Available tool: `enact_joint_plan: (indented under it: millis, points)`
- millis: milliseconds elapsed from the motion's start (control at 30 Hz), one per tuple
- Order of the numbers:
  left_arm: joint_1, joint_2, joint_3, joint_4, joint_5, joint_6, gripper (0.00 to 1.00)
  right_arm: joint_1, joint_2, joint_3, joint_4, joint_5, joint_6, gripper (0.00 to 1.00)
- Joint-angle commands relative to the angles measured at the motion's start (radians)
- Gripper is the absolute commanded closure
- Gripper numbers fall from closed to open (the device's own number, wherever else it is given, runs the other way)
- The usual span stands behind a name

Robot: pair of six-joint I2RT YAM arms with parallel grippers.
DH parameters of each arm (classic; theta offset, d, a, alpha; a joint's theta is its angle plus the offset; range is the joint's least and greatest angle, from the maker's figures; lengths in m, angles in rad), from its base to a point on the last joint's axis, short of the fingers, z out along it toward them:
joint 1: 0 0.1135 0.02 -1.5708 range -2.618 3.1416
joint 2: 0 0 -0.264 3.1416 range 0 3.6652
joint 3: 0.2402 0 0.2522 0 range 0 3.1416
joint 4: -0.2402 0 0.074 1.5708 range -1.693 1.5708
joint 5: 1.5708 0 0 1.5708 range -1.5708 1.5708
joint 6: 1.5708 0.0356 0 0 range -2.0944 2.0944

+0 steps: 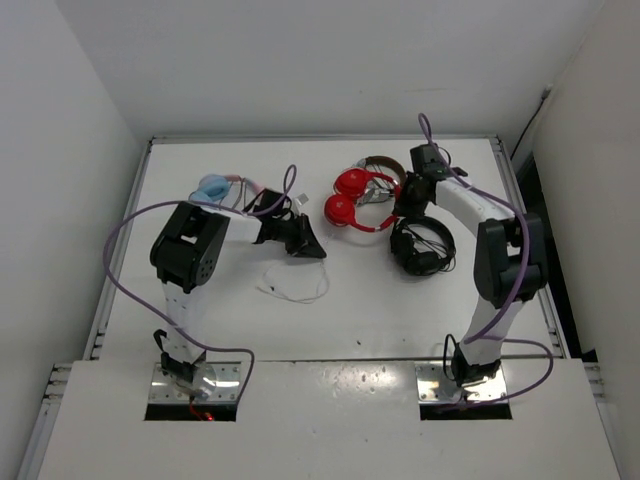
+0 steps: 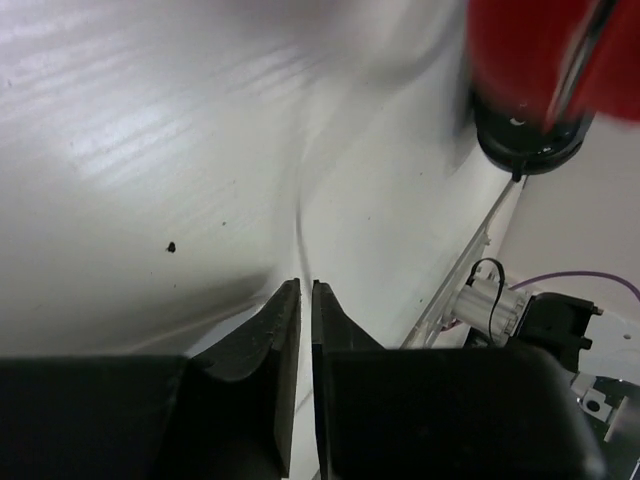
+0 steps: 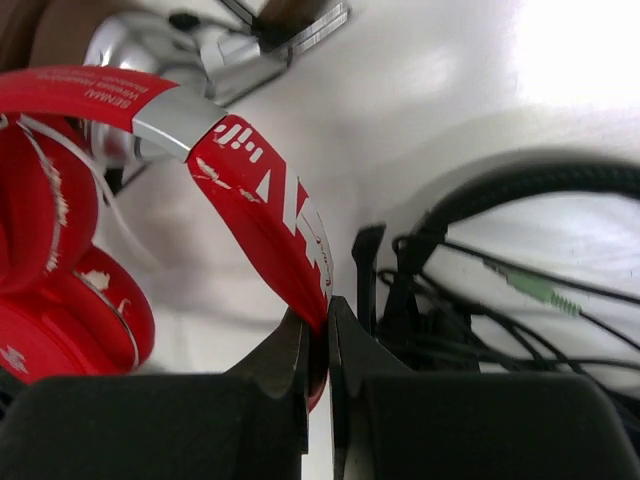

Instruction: Wrap the headphones

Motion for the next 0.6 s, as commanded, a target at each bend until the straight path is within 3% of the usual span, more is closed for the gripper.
enact_joint_plan:
  millis: [0,300,500,567]
  points:
    - [-0.011,0.002,0.018,-0.057,0.011,0.029,0.85,-0.004,0.002,0.087,0.112,0.025,0.057,1.00]
    - [-0.011,-0.028,0.018,-0.165,-0.047,0.128,0.80,-0.004,0.034,0.108,0.112,0.025,0.048,1.00]
    - [-0.020,-0.114,0.076,-0.249,-0.079,0.304,0.77,-0.004,0.023,0.090,0.112,0.025,0.039,1.00]
    - [-0.020,-0.142,0.142,-0.298,-0.110,0.438,0.76,-0.004,0.011,0.090,0.112,0.025,0.038,1.00]
